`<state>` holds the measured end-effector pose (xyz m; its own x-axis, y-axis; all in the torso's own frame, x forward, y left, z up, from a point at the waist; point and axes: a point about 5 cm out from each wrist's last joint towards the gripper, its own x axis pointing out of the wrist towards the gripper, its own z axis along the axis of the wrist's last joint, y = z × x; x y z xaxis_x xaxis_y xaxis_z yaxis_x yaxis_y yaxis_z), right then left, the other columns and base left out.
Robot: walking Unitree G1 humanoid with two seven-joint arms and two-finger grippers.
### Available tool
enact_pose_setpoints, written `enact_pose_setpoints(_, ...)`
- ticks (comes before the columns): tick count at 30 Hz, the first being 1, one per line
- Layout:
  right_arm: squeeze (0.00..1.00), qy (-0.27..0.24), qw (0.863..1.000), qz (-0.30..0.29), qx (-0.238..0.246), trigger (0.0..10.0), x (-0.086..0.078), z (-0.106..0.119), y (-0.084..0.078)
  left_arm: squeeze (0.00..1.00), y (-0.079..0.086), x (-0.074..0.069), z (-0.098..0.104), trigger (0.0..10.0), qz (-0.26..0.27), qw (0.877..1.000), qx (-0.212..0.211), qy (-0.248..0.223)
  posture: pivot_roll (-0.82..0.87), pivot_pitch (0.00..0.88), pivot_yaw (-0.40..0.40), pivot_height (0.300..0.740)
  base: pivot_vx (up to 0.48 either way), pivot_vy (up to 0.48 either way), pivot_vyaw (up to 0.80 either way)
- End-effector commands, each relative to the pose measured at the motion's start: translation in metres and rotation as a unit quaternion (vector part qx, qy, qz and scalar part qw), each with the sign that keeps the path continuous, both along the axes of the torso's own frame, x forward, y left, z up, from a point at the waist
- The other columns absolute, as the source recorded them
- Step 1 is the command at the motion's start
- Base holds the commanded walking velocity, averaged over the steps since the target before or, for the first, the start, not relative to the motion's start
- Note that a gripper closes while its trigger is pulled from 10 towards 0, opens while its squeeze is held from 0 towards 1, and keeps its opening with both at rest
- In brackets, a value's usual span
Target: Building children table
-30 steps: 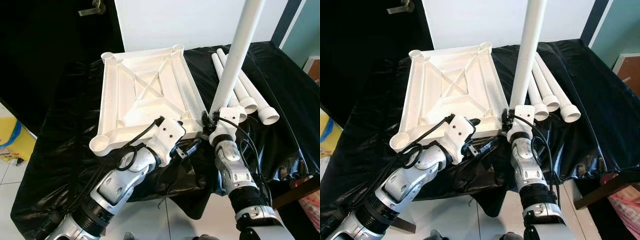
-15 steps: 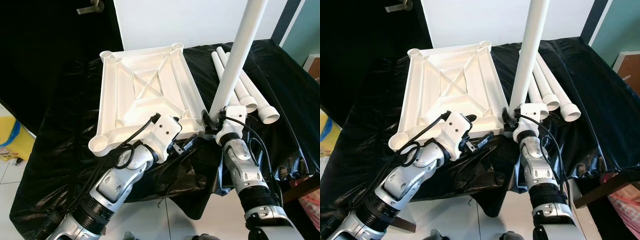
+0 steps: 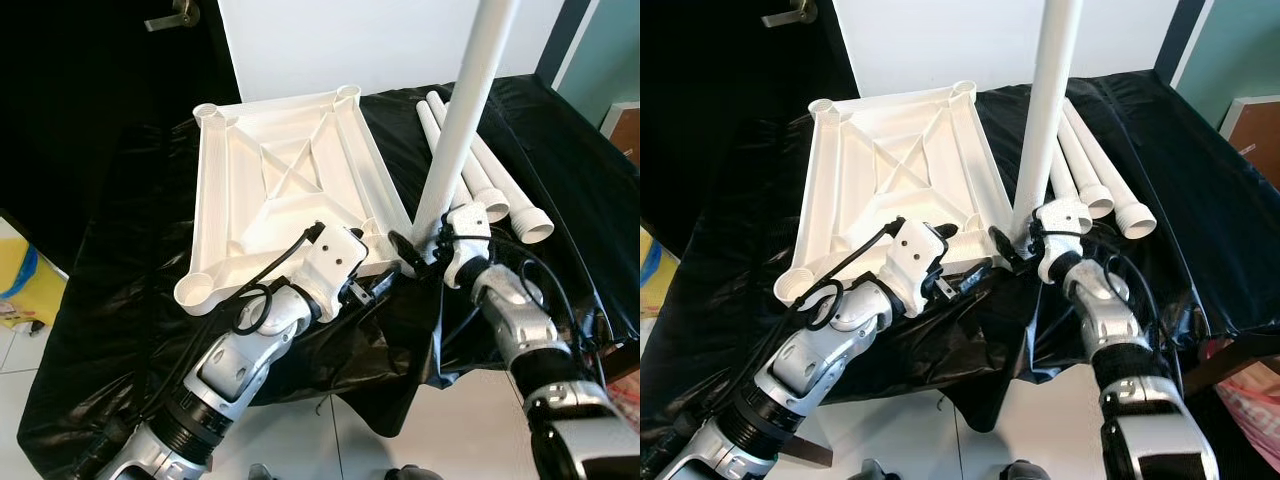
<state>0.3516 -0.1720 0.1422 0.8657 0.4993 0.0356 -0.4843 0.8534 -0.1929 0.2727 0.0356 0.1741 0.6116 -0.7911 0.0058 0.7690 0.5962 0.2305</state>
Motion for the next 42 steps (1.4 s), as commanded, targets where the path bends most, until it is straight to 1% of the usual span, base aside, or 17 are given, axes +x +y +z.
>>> enact_pose_setpoints(1,0.00,0.016,0.999,0.026,-0.019,4.0,-0.001,-0.007,0.002,0.00,-0.001,-0.007,-0.003,10.0,-0.085,0.996,0.015,0.025,-0.09,0.067,0.055,0.740,0.000,0.000,0.00)
enact_pose_setpoints(2,0.00,0.016,0.999,0.026,-0.019,4.0,-0.001,-0.007,0.002,0.00,-0.001,-0.007,-0.003,10.0,-0.085,0.996,0.015,0.025,-0.09,0.067,0.055,0.740,0.000,0.000,0.00)
enact_pose_setpoints(3,0.00,0.019,0.999,0.030,-0.024,0.0,-0.001,-0.008,0.001,0.00,0.000,-0.008,-0.003,10.0,-0.093,0.995,0.015,0.029,-0.09,0.067,0.055,0.740,0.000,0.000,0.00)
enact_pose_setpoints(10,0.00,0.031,0.999,0.028,-0.022,0.0,-0.003,-0.016,-0.005,0.00,0.003,-0.009,-0.003,10.0,-0.098,0.995,0.015,0.032,-0.09,0.071,0.057,0.740,0.000,0.000,0.00)
enact_pose_setpoints(19,0.00,0.045,0.999,0.001,-0.003,0.0,-0.006,-0.028,0.001,0.00,0.004,-0.009,-0.003,10.0,-0.096,0.995,0.015,0.033,-0.09,0.080,0.058,0.740,0.000,0.000,0.00)
enact_pose_setpoints(20,0.00,0.048,0.999,-0.017,0.004,6.9,-0.007,-0.031,0.002,0.00,0.004,-0.010,-0.004,10.0,-0.095,0.995,0.015,0.034,-0.09,0.081,0.059,0.740,0.000,0.000,0.00)
enact_pose_setpoints(21,0.00,0.049,0.998,-0.040,0.014,10.0,-0.007,-0.033,0.002,0.00,0.004,-0.010,-0.004,10.0,-0.094,0.995,0.014,0.035,-0.09,0.082,0.057,0.740,0.000,0.000,0.00)
enact_pose_setpoints(24,0.00,0.050,0.997,-0.055,0.020,10.0,-0.007,-0.035,0.002,0.00,0.004,-0.010,-0.004,10.0,-0.094,0.995,0.014,0.036,-0.09,0.082,0.057,0.740,0.000,0.000,0.00)
enact_pose_setpoints(26,0.00,0.042,0.993,-0.102,0.045,10.0,-0.008,-0.036,0.004,0.00,0.004,-0.010,-0.004,10.0,-0.093,0.995,0.013,0.038,-0.09,0.078,0.054,0.740,0.000,0.000,0.00)
enact_pose_setpoints(29,0.00,0.039,0.991,-0.118,0.055,10.0,-0.008,-0.036,0.005,0.00,0.004,-0.009,-0.004,10.0,-0.092,0.995,0.013,0.038,-0.09,0.078,0.054,0.740,0.000,0.000,0.00)
enact_pose_setpoints(31,0.00,0.038,0.981,-0.173,0.075,10.0,-0.009,-0.037,0.008,0.00,0.004,-0.008,-0.004,10.0,-0.091,0.995,0.013,0.037,-0.09,0.069,0.048,0.740,0.000,0.000,0.00)
enact_pose_setpoints(32,0.00,0.038,0.981,-0.173,0.075,10.0,-0.009,-0.037,0.008,0.00,0.004,-0.008,-0.004,10.0,-0.091,0.995,0.013,0.037,-0.09,0.069,0.048,0.740,0.000,0.000,0.00)
enact_pose_setpoints(33,0.00,0.039,0.973,-0.208,0.086,10.0,-0.011,-0.039,0.010,0.00,0.004,-0.007,-0.004,10.0,-0.089,0.995,0.013,0.037,-0.09,0.064,0.043,0.740,0.000,0.000,0.00)
enact_pose_setpoints(34,0.00,0.039,0.973,-0.208,0.086,10.0,-0.011,-0.039,0.010,0.00,0.004,-0.007,-0.004,10.0,-0.089,0.995,0.013,0.037,-0.09,0.064,0.043,0.740,0.000,0.000,0.00)
enact_pose_setpoints(36,0.00,0.041,0.966,-0.239,0.091,10.0,-0.012,-0.041,0.013,0.00,0.005,-0.007,-0.004,10.0,-0.088,0.995,0.013,0.036,-0.09,0.061,0.038,0.740,0.000,0.000,0.00)
enact_pose_setpoints(39,0.00,0.045,0.930,-0.348,0.108,10.0,-0.017,-0.045,0.021,0.00,0.005,-0.005,-0.005,10.0,-0.083,0.996,0.012,0.035,-0.10,0.056,0.026,0.740,0.000,0.000,0.00)
enact_pose_setpoints(42,0.00,0.047,0.925,-0.359,0.115,10.0,-0.018,-0.044,0.028,0.00,0.006,-0.004,-0.005,10.0,-0.080,0.996,0.011,0.034,-0.11,0.055,0.021,0.740,0.000,0.000,0.00)
